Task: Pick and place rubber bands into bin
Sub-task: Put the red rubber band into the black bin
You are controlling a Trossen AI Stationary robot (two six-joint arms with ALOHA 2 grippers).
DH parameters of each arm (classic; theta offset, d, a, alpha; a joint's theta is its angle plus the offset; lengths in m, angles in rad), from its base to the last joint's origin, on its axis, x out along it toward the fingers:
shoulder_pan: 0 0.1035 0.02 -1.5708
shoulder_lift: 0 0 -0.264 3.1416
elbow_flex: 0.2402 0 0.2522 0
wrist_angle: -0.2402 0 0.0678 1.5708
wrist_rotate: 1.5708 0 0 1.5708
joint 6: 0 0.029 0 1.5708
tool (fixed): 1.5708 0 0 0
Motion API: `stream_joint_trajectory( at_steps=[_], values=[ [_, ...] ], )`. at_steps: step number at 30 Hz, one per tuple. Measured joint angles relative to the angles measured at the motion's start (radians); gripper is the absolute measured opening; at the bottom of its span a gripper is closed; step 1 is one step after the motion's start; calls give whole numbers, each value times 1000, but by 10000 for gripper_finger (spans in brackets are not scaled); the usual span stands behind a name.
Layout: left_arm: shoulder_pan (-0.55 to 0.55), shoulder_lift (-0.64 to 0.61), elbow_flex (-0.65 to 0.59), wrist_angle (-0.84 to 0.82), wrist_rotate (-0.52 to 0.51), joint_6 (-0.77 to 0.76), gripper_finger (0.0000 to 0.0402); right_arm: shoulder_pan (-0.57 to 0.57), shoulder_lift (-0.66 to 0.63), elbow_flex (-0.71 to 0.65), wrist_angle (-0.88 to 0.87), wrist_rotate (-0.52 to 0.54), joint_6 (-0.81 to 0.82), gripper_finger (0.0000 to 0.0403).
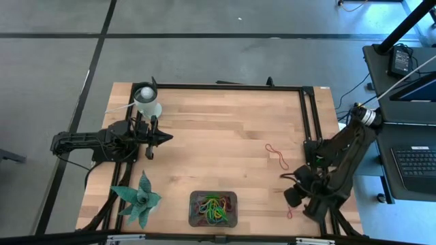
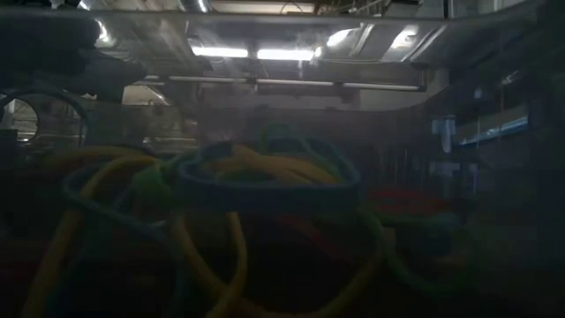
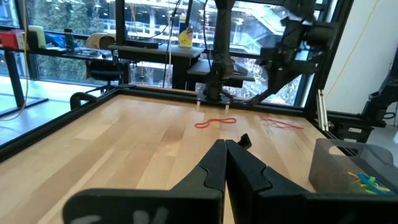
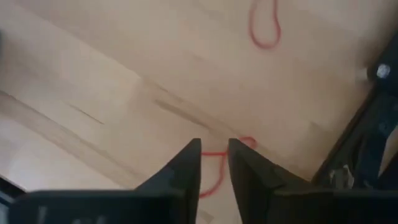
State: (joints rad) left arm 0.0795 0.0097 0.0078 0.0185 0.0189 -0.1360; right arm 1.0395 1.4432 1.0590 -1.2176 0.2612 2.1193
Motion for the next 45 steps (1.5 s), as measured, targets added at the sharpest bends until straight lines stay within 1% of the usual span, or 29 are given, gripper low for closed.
stream_joint_trajectory(
  at_steps=[3, 6, 8, 12, 15, 17, 23, 25, 28, 30, 35, 36, 40, 45],
  values=[
    [0, 0, 0, 0, 0, 0, 1, 8, -25, -98, 74, -48, -3, 110],
    [0, 0, 0, 0, 0, 0, 1, 19, -28, -198, 181, -167, 1, 132],
    [0, 0, 0, 0, 0, 0, 1, 31, -28, -268, 276, -218, 24, 144],
    [0, 0, 0, 0, 0, 0, 1, 48, -28, -374, 474, -214, 59, 165],
    [0, 0, 0, 0, 0, 0, 1, 49, -30, -434, 570, -207, 63, 179],
    [0, 0, 0, 0, 0, 0, 1, 49, -33, -452, 594, -206, 57, 185],
    [0, 0, 0, 0, 0, 0, 1, 49, -32, -455, 583, -180, 69, 190],
    [0, 0, 0, 0, 0, 0, 1, 42, -31, -456, 584, -172, 67, 183],
    [0, 0, 0, 0, 0, 0, 1, 32, -30, -456, 583, -170, 61, 153],
    [0, 0, 0, 0, 0, 0, 1, 26, -29, -457, 583, -164, 58, 124],
    [0, 0, 0, 0, 0, 0, 1, 25, -28, -458, 585, -141, 26, 26],
    [0, 0, 0, 0, 0, 0, 1, 25, -28, -458, 586, -137, 17, 14],
    [0, 0, 0, 0, 0, 0, 1, 23, -27, -451, 593, -128, -27, 10],
    [0, 0, 0, 0, 0, 0, 1, 20, -24, -392, 524, -118, -58, 5]
  ],
)
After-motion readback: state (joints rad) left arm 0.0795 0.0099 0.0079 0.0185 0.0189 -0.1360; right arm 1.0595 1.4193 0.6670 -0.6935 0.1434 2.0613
